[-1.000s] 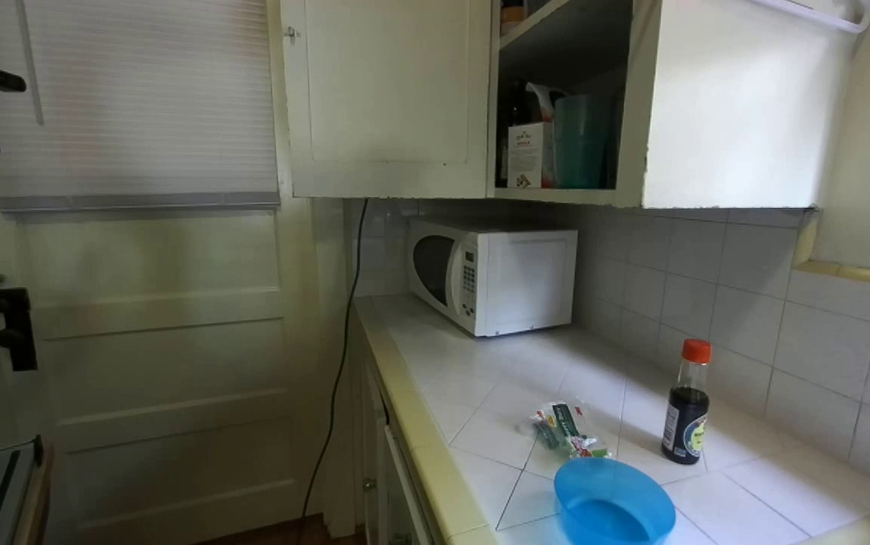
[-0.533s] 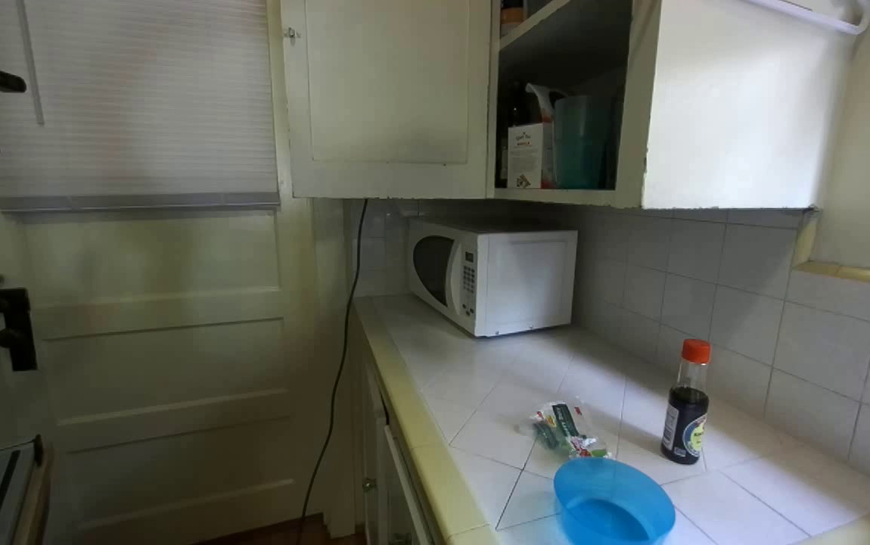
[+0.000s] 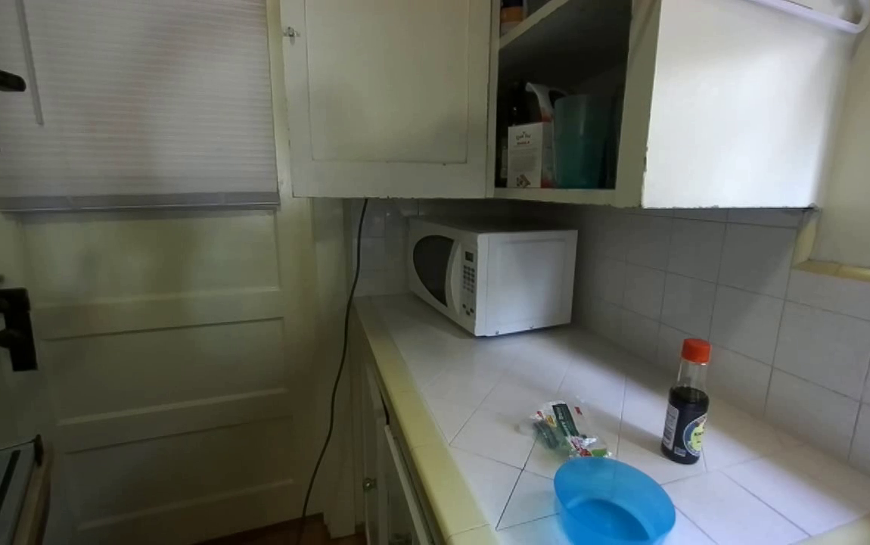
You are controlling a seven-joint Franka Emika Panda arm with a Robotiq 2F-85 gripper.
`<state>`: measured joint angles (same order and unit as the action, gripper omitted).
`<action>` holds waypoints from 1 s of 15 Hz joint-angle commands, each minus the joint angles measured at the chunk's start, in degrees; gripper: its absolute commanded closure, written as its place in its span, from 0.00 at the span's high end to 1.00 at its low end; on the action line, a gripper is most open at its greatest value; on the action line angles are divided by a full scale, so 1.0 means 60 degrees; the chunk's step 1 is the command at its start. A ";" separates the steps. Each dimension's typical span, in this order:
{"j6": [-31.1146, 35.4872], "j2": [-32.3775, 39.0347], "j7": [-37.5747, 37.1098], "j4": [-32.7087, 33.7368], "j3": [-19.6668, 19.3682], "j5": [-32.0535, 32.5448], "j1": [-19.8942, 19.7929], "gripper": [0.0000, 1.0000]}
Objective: Remove the blue cup from the cupboard
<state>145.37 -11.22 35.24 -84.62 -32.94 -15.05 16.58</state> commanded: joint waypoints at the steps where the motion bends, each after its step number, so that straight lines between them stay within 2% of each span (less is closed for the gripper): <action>1: -0.1048 0.0993 0.0093 0.1215 -0.0691 -0.0729 -0.0018 1.00; 2: -0.0432 0.0570 0.0171 0.0450 0.0601 -0.0657 -0.1122 1.00; 5: -0.0700 0.0944 0.0141 0.0902 0.0507 -0.0739 -0.1236 1.00; 9: -0.0373 0.1357 -0.0257 0.1009 0.1673 -0.0973 -0.2359 1.00; 13: -0.0533 0.1514 -0.0387 0.0992 0.2511 -0.0995 -0.3090 1.00; 14: -0.0442 0.1415 -0.0493 0.0751 0.2170 -0.0750 -0.2674 1.00; 15: -0.0372 0.1363 -0.0572 0.0549 0.2247 -0.0625 -0.2730 1.00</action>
<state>142.58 -2.68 33.14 -79.46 -19.58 -19.60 0.25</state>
